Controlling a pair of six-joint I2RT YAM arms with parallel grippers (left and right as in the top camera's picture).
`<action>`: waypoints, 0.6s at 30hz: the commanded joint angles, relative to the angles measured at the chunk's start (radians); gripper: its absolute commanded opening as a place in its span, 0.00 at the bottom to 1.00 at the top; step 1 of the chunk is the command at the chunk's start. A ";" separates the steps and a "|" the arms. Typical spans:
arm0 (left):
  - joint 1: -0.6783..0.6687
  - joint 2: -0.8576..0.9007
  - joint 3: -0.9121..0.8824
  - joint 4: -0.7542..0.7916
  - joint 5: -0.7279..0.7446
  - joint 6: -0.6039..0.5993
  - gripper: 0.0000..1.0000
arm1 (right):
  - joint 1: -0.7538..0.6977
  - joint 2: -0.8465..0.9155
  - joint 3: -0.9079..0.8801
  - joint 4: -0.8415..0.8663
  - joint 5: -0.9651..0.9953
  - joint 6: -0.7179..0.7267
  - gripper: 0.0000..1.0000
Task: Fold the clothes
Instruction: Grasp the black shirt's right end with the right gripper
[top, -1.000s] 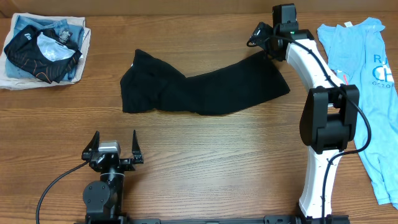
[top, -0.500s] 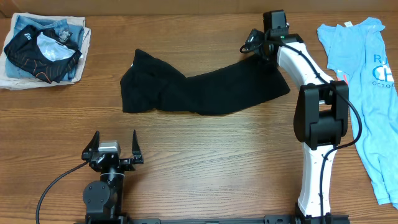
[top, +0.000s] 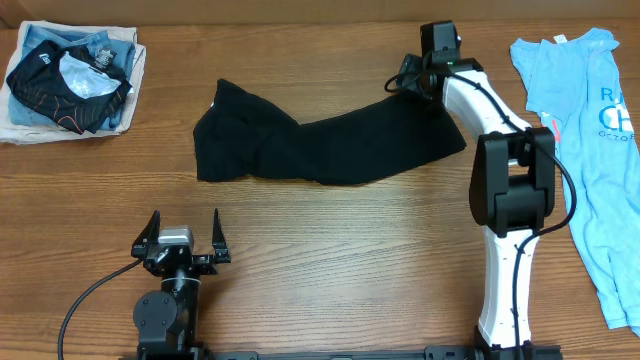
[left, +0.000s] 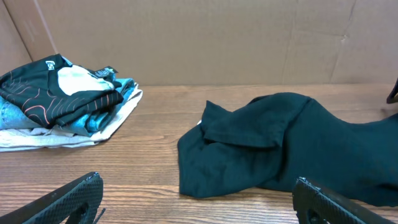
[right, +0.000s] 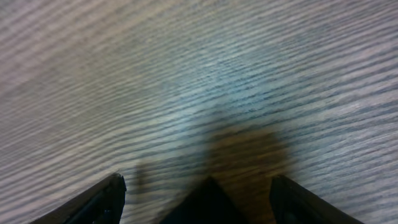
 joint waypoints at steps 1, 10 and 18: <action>0.010 -0.009 -0.004 0.004 -0.006 0.016 1.00 | -0.002 0.022 0.001 0.006 0.019 -0.022 0.77; 0.010 -0.009 -0.004 0.003 -0.006 0.016 1.00 | -0.002 0.026 0.001 -0.002 0.046 -0.022 0.57; 0.010 -0.009 -0.004 0.003 -0.006 0.016 1.00 | -0.002 0.026 0.001 -0.010 0.064 -0.018 0.33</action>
